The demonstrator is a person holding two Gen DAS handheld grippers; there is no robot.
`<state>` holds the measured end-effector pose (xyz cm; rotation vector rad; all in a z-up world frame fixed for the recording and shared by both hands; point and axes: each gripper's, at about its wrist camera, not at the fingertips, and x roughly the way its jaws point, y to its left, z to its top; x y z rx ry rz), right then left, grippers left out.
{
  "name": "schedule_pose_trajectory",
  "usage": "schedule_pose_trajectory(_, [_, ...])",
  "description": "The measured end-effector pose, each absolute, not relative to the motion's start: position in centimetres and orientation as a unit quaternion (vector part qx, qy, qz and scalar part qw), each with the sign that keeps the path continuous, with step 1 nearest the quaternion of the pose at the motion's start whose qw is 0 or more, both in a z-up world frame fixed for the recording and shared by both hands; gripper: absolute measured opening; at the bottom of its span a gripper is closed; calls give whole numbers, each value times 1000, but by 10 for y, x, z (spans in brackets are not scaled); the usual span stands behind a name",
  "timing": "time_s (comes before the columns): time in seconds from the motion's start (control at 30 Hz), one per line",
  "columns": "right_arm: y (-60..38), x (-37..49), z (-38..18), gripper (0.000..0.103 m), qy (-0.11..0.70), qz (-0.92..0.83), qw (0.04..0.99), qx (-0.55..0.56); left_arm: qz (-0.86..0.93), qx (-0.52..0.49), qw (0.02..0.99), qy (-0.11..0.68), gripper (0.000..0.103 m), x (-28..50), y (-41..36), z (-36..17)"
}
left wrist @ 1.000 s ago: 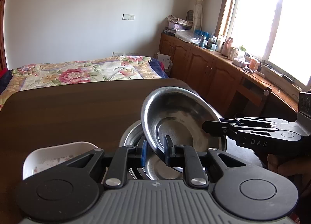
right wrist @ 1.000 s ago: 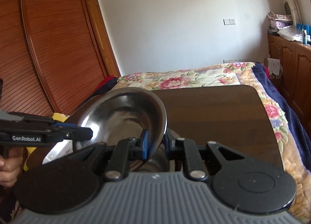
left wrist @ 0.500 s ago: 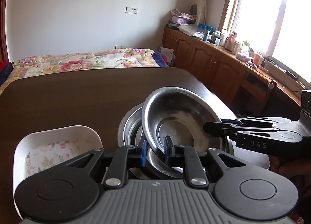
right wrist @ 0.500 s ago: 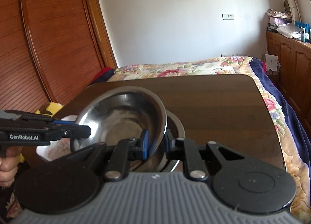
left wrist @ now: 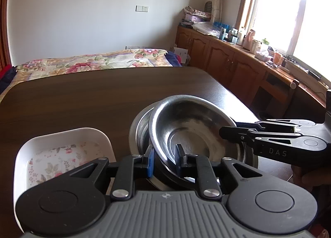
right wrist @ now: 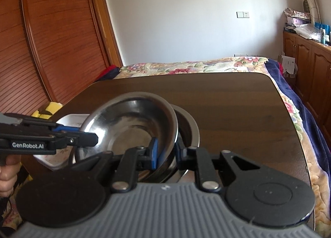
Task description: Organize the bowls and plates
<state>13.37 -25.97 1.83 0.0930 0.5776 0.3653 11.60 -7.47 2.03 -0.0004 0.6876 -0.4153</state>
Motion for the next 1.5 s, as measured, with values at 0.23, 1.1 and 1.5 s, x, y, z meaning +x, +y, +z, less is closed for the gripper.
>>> schedule_pose_trajectory(0.23, [-257, 132, 19, 21, 277, 171, 945, 32, -198, -5, 923, 330, 49, 114, -73, 19])
schedule_pose_trajectory(1.1, [-258, 100, 8, 65, 179, 120, 976, 33, -152, 34, 966, 205, 103, 61, -73, -1])
schedule_pose_trajectory(1.5, [-256, 97, -4, 93, 166, 102, 980, 37, -176, 14, 959, 224, 103, 68, -75, -17])
